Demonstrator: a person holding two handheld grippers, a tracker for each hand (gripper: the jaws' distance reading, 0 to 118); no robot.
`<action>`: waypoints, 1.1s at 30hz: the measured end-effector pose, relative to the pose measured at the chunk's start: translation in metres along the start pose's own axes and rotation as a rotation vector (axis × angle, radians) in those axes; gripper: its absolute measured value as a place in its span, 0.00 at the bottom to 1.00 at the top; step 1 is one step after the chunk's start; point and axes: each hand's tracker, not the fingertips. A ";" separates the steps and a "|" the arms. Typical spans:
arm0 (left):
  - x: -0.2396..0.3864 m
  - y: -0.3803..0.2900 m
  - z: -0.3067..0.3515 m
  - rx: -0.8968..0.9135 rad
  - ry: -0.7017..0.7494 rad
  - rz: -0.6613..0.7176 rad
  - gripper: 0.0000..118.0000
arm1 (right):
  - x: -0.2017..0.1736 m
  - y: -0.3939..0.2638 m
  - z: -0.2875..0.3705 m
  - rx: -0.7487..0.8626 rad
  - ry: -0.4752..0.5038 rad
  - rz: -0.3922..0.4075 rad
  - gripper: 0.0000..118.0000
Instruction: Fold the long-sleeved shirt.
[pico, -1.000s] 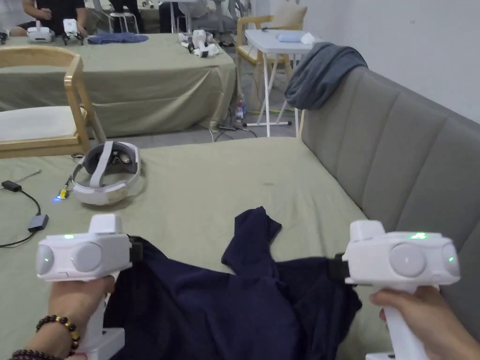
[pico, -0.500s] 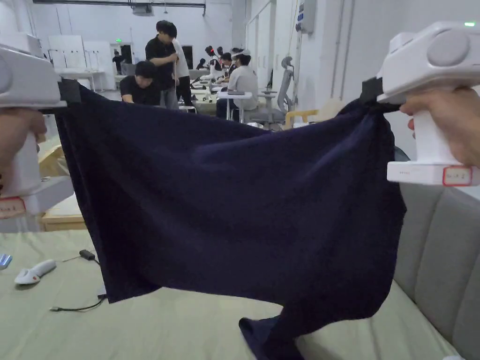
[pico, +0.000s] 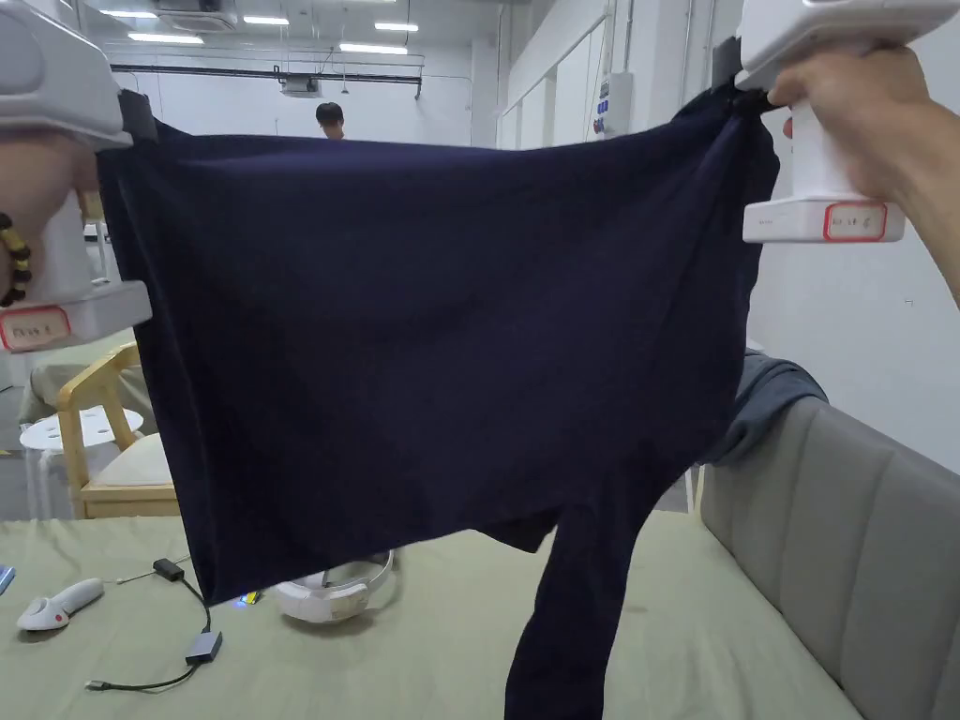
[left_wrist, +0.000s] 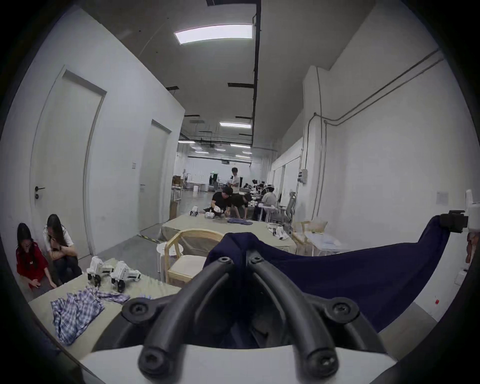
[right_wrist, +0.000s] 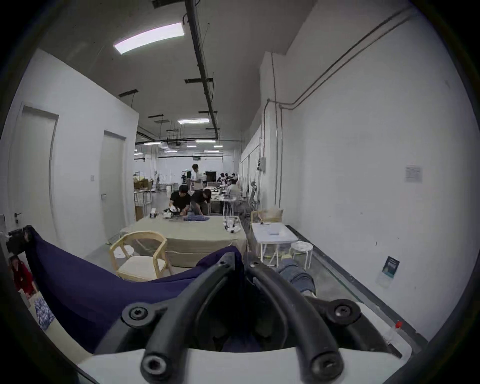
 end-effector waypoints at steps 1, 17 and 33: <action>0.002 -0.011 -0.001 -0.008 -0.004 -0.007 0.07 | 0.005 -0.011 -0.017 -0.026 -0.004 0.007 0.03; -0.024 -0.304 -0.010 -0.383 0.008 0.023 0.07 | 0.014 -0.363 -0.067 -0.519 0.053 -0.065 0.03; -0.103 -0.460 0.251 -0.850 -0.013 -0.107 0.07 | 0.051 -0.569 0.193 -0.999 0.333 0.131 0.03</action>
